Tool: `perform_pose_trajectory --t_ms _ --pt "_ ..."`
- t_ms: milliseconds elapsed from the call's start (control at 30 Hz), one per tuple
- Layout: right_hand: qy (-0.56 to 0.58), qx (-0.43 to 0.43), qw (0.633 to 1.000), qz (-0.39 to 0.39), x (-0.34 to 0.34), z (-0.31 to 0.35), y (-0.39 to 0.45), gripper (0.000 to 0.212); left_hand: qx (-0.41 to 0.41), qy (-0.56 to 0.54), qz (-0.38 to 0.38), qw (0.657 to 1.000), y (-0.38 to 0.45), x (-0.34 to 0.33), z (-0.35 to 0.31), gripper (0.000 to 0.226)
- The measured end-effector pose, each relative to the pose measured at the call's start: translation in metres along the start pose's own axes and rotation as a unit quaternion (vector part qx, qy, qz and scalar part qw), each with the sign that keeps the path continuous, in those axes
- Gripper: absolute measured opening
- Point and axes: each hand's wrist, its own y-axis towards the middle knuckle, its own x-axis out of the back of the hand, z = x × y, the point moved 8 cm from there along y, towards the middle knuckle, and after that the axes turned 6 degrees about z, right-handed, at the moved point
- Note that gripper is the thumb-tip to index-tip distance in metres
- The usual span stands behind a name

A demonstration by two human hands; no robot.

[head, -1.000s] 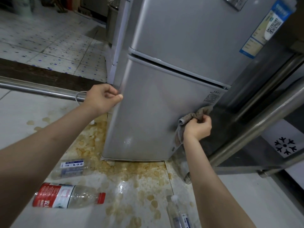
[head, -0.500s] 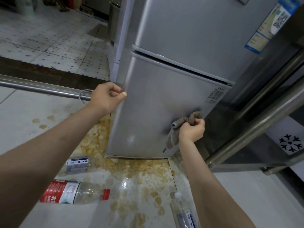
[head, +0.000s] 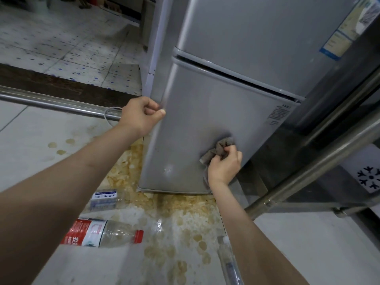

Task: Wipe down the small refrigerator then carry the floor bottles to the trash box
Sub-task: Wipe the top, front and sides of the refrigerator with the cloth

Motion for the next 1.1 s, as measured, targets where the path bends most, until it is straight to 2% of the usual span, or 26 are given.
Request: perform_pose_trajectory --t_ms 67,133,200,267,533,700,800,967,1100 --pt "-0.020 0.036 0.999 0.029 -0.008 0.006 -0.005 0.015 0.002 -0.004 0.005 1.000 0.001 0.000 0.001 0.018" --pt "-0.059 0.119 0.988 0.082 -0.021 0.015 -0.013 0.016 0.003 -0.007 0.011 1.000 0.002 0.000 0.002 0.018" --pt "-0.119 0.226 0.959 0.123 -0.034 0.024 -0.026 0.021 0.004 -0.008 0.015 1.000 0.002 -0.001 0.001 0.018" --pt "-0.153 0.279 0.938 0.137 -0.040 0.027 -0.032 0.029 0.005 -0.013 0.016 1.000 0.001 0.000 0.000 0.019" --pt "-0.152 0.305 0.929 0.141 -0.039 0.022 -0.033 0.039 0.021 -0.066 0.048 0.996 -0.003 0.000 -0.001 0.013" --pt "-0.157 0.358 0.909 0.145 -0.046 0.029 -0.040 0.031 0.044 -0.117 0.109 0.986 -0.005 -0.001 -0.004 0.027" --pt "-0.175 0.380 0.897 0.143 -0.052 0.030 -0.046 0.033 0.046 -0.108 0.130 0.985 -0.003 0.003 -0.006 0.025" --pt "-0.228 0.453 0.849 0.145 -0.058 0.033 -0.059 0.037 0.065 -0.124 0.174 0.975 0.000 -0.001 -0.001 0.014" --pt "-0.224 0.463 0.845 0.145 -0.060 0.034 -0.061 0.038 0.082 -0.132 0.193 0.969 0.001 -0.004 0.005 0.016"
